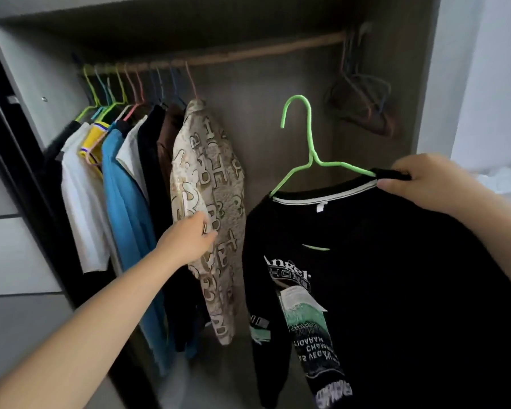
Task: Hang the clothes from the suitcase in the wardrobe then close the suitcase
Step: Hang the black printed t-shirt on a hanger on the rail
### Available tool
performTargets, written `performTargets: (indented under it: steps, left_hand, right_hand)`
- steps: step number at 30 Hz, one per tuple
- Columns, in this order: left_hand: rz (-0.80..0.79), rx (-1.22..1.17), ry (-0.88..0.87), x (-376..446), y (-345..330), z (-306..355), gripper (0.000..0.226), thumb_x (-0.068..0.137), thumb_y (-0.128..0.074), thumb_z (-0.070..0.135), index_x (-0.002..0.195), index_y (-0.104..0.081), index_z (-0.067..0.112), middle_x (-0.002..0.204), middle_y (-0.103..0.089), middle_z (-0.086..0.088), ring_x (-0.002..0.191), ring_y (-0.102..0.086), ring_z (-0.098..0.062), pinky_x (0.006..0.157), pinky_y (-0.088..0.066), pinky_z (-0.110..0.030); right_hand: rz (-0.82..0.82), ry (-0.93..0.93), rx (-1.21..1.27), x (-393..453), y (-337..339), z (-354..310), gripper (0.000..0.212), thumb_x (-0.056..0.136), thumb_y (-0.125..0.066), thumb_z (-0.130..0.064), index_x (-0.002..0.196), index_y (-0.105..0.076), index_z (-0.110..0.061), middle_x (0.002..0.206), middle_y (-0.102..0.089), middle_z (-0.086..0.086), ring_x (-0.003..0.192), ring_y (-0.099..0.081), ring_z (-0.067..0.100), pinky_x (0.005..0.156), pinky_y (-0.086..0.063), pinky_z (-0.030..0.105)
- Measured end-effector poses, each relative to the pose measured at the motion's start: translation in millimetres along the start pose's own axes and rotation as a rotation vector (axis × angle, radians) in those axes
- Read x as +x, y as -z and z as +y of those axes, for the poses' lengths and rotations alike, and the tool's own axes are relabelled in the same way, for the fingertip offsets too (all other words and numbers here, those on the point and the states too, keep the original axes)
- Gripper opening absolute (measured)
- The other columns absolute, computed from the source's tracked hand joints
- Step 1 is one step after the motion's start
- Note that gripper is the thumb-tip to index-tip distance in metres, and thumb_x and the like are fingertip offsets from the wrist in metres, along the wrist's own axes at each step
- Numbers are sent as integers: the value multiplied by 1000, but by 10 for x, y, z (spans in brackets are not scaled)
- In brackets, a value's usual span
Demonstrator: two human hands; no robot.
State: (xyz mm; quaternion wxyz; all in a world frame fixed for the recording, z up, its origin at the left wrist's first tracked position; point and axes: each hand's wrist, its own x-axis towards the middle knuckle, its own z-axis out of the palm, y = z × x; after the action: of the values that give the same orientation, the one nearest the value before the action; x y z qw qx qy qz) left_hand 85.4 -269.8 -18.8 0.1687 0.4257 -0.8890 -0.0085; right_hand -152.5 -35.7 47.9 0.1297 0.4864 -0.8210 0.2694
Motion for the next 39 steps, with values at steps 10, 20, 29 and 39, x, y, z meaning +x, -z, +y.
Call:
performTargets:
  steps: [10, 20, 29, 39]
  left_hand:
    - [232, -34, 102, 482, 197, -105, 33, 94, -44, 27, 121, -45, 7, 122, -52, -12, 109, -50, -28, 82, -43, -37]
    - [480, 102, 110, 1364, 441, -73, 37, 90, -50, 23, 122, -47, 5, 125, -47, -15, 117, -38, -33, 93, -37, -37]
    - [300, 220, 245, 1683, 567, -243, 39, 93, -42, 13, 132, -39, 10, 125, -51, -15, 114, -50, -31, 86, -45, -39]
    - [215, 259, 219, 1788, 648, -371, 35, 91, -42, 11, 125, -46, 8, 110, -59, -17, 96, -59, -33, 79, -50, -41]
  right_hand:
    - [67, -472, 946, 866, -415, -373, 8, 79, -59, -3, 72, -59, -2, 54, -56, 8, 58, -51, 25, 60, -43, 30]
    - [39, -49, 878, 2039, -611, -683, 10, 92, -51, -9, 82, -53, -7, 60, -45, 2, 41, -49, 5, 47, -33, 21]
    - [-47, 60, 801, 2711, -950, -1019, 31, 88, -57, -10, 60, -46, -12, 58, -43, 0, 37, -47, 0, 36, -27, 10]
    - [-31, 117, 716, 2996, -1035, -1463, 23, 88, -56, -12, 68, -46, -7, 59, -37, 1, 65, -42, 19, 37, -26, 12]
